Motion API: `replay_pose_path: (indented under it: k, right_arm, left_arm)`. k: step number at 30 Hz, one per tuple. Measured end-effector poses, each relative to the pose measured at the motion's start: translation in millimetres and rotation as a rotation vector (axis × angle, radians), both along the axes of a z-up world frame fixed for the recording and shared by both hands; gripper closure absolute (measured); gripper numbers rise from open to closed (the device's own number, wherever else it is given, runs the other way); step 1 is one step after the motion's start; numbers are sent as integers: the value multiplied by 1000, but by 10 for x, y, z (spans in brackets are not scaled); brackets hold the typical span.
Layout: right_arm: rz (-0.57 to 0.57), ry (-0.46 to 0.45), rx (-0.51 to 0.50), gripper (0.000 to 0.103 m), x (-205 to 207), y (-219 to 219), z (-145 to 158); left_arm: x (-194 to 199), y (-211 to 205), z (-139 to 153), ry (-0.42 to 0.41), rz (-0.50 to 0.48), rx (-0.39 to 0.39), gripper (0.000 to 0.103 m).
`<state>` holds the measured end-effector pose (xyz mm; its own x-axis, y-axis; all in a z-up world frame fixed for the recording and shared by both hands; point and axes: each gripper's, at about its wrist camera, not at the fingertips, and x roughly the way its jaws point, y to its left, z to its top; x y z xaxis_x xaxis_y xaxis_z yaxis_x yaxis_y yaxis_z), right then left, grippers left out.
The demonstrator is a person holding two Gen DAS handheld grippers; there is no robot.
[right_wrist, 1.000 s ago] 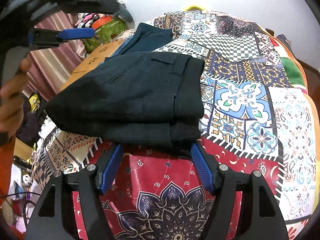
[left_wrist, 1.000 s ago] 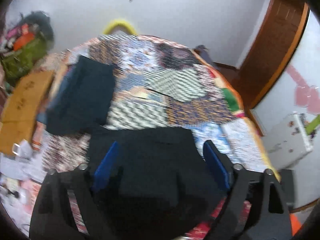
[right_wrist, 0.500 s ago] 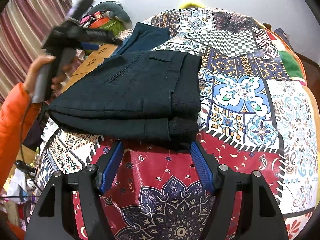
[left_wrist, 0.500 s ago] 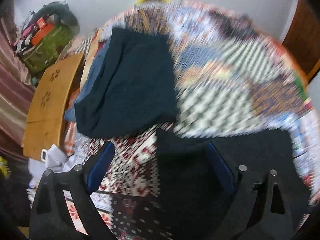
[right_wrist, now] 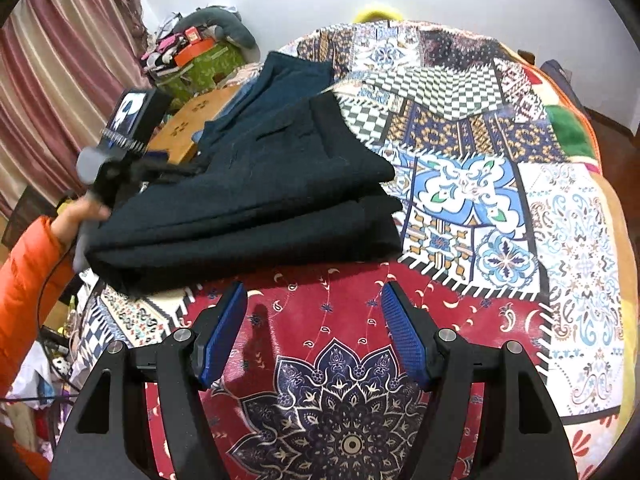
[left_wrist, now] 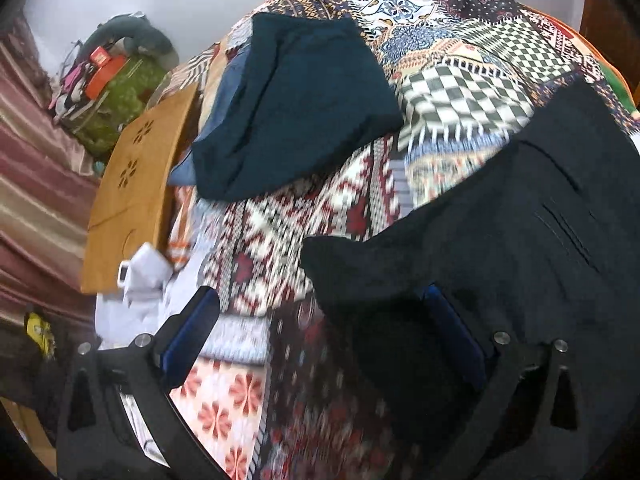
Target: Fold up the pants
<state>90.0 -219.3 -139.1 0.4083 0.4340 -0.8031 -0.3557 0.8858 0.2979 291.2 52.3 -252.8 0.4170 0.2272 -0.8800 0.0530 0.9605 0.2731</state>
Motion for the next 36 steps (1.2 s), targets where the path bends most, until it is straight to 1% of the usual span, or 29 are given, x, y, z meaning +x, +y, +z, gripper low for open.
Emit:
replay_pose_path:
  k: [2,7,10,12,14,17,19,21,23,25,27,29,30,31,32,34,35,36]
  right_arm:
    - [-4,-19,2,37,-35,-27,55]
    - [-21,-94,-17,37,-111,-134,290]
    - [-26,-113,12,36,-151,-196,421]
    - [-22,-135,13,33,-186,-189,476]
    - [-23,-148,5,32,-219,-161,488]
    - [-11,-119,29,32,-251,-119,459]
    - [-2,-107,42,32,-290,-88,447]
    - [9,-110,23,32,-311,-36,405]
    - [18,-95,21,32,-280,-4,330]
    - [12,-48,6,32,-197,5,196]
    - [23,-7,32,33,-159,-17,83]
    - [30,6,56,32,-164,-54,37]
    - [33,8,60,32,-176,-60,27]
    - [36,5,58,32,-188,-64,19]
    - [41,-6,50,32,-206,-57,18]
    - [52,-22,40,32,-230,-46,10]
    - [51,-28,38,32,-247,-48,1]
    - [50,-25,36,32,-259,-49,-33]
  left_arm:
    - [-183,15,60,1,-13,-14,0]
    - [-679,105,215,10,-28,-130,0]
    - [-934,47,317,-18,-57,-144,0]
    - [-1075,-30,377,-32,-73,-147,0]
    - [-1159,-104,420,-33,-88,-169,0]
    - [-1246,-270,488,-51,-136,-205,1]
    - [-1272,-426,522,-82,-174,-203,1]
    - [-1250,-537,538,-112,-183,-202,1]
    - [-1218,-573,548,-135,-169,-207,1]
    - [-1184,-528,549,-154,-135,-205,1]
    - [-1195,-426,530,-165,-99,-204,1]
    - [-1247,-305,512,-166,-77,-241,1]
    - [-1283,-239,503,-169,-54,-237,1]
    - [-1320,-189,489,-177,-29,-205,1]
    - [-1361,-142,475,-181,-14,-190,1]
    - [-1424,-9,448,-168,9,-241,1]
    - [-1442,41,436,-162,21,-244,1]
    - [-1457,84,437,-166,38,-222,2]
